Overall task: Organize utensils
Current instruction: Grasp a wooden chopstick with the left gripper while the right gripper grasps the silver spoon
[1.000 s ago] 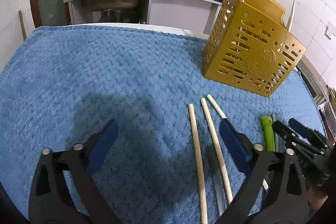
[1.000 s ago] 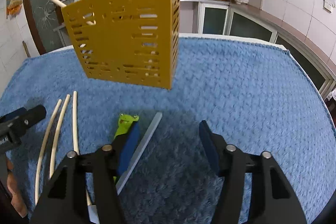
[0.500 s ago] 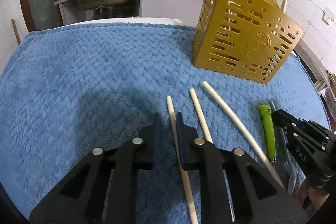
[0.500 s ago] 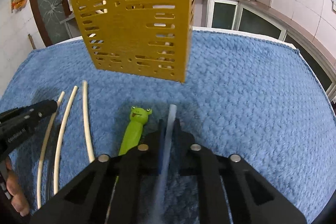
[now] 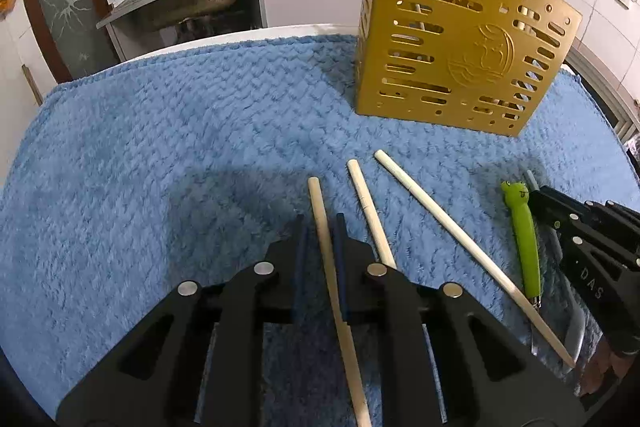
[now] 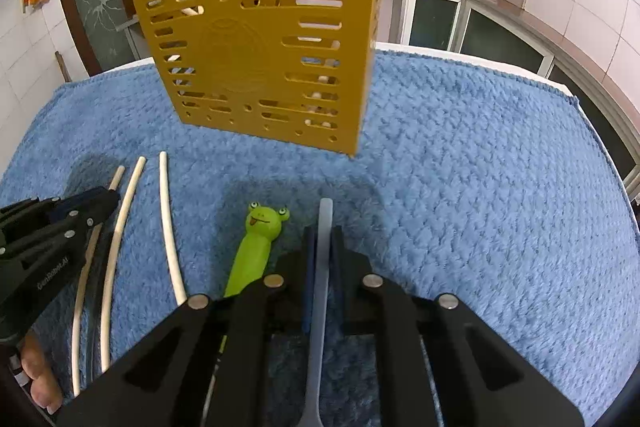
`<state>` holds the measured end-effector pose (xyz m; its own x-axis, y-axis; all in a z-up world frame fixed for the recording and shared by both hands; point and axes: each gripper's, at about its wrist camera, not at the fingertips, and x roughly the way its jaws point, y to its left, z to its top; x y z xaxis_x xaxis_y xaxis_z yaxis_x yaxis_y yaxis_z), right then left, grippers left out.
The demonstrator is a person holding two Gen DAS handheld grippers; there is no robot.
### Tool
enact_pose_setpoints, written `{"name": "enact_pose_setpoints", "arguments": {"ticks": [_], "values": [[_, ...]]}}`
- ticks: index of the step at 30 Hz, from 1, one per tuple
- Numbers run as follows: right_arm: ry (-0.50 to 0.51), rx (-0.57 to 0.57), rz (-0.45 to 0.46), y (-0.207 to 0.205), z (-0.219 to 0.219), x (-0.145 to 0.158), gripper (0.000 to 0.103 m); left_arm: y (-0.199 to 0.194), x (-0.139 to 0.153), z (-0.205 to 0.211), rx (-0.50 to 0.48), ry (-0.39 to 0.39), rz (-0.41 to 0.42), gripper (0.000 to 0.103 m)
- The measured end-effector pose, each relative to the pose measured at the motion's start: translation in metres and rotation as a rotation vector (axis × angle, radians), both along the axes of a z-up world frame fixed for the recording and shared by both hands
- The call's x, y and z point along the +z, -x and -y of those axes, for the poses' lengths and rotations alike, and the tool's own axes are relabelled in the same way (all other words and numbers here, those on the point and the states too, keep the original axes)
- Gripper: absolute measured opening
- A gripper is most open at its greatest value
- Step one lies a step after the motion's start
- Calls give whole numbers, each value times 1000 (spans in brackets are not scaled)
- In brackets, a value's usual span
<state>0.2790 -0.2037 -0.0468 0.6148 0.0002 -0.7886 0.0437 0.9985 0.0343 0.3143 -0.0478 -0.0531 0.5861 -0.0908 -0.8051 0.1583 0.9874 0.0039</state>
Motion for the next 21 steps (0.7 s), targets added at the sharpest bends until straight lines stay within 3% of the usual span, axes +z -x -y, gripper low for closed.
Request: {"name": "enact_pose_setpoints", "arguments": {"ticks": [10, 14, 21], "values": [[-23, -14, 40, 7, 5, -3, 8, 7, -2, 1, 5, -23, 43, 7], [-39, -14, 58, 11, 8, 1, 7, 13, 2, -4, -8, 23, 41, 5], [-71, -3, 94, 17, 13, 12, 7, 22, 16, -3, -18, 34, 96, 5]]}}
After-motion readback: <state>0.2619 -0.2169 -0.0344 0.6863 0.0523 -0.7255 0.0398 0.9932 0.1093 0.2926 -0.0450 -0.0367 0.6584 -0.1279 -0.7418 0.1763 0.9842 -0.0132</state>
